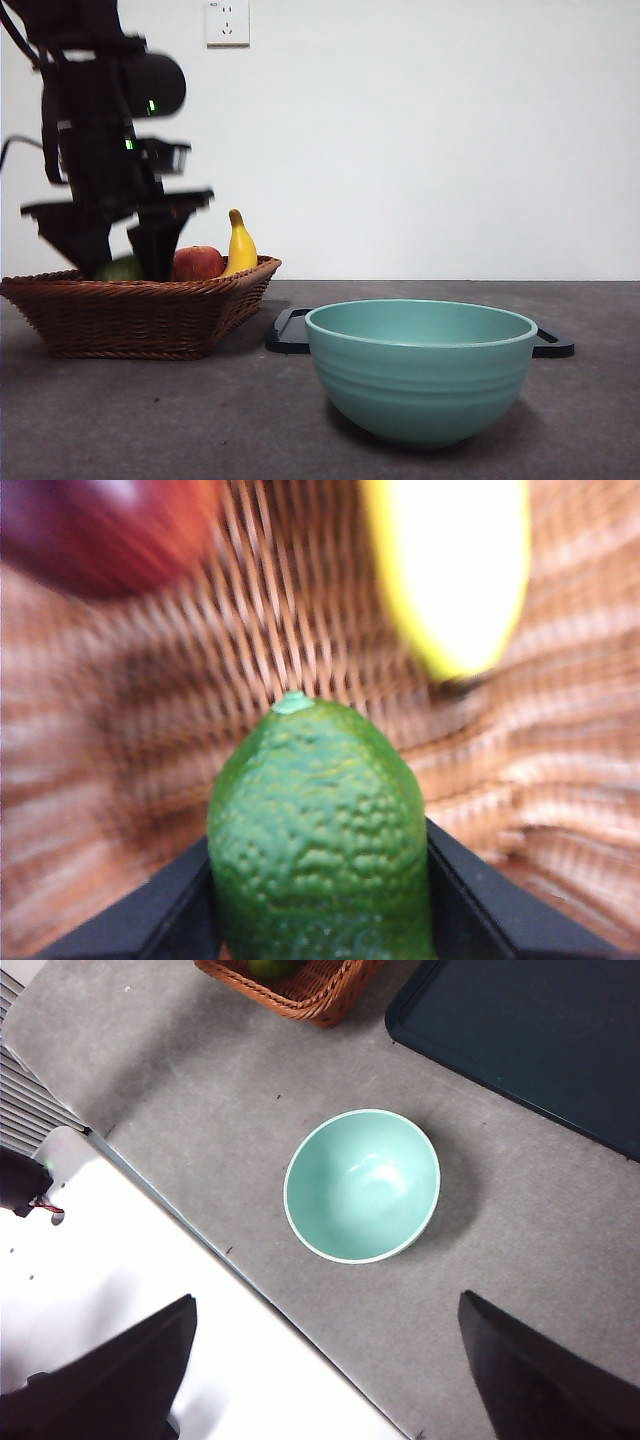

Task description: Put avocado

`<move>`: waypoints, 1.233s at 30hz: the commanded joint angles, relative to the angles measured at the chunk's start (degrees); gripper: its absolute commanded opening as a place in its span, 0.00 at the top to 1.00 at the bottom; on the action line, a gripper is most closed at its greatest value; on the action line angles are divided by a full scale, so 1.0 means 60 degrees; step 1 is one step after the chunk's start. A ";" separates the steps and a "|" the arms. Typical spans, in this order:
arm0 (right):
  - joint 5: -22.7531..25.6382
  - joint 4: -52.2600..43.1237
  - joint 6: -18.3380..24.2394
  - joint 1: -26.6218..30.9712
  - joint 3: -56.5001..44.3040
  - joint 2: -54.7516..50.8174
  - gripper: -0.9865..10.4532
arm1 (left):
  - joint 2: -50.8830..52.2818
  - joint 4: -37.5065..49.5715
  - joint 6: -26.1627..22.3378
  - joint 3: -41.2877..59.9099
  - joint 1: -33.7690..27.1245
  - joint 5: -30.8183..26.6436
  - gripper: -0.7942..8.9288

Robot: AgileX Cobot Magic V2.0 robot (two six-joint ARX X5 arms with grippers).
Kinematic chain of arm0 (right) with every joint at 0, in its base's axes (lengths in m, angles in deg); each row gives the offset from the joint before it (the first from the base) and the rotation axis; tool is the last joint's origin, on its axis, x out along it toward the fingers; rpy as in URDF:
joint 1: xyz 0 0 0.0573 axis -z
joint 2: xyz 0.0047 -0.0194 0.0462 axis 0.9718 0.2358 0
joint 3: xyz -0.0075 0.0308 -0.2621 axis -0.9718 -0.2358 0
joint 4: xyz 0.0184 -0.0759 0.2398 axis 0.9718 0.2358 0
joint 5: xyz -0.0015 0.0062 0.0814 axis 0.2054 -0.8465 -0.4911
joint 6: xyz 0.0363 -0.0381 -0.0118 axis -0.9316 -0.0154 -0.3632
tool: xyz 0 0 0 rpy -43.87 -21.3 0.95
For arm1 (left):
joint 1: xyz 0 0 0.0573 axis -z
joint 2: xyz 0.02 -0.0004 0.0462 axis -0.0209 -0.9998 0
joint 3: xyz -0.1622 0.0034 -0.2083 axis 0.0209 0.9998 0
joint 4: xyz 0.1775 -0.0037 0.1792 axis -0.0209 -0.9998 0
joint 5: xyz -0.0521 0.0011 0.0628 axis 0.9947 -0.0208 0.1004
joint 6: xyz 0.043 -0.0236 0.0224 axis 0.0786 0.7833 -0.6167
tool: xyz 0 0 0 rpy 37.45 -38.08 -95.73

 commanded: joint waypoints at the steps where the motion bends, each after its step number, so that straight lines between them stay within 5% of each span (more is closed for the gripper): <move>1: -0.0007 -0.0095 -0.0025 -0.0047 0.0178 0.0062 0.55 | 0.0787 0.0040 0.0029 -0.0200 0.0142 0.0062 0.71; 15: 0.0033 -0.0098 -0.0022 -0.0047 0.0178 0.0062 0.55 | 0.3464 -0.0754 -0.0557 -0.0200 0.2998 0.1821 0.73; 26: 0.0066 -0.0091 -0.0025 -0.0047 0.0178 0.0058 0.55 | 0.2335 0.0131 -0.0550 -0.0200 0.5125 0.1818 0.73; 37: 0.0066 -0.0091 -0.0025 -0.0047 0.0178 0.0058 0.55 | -0.0055 0.0831 -0.0688 -0.0200 0.6142 0.1548 0.73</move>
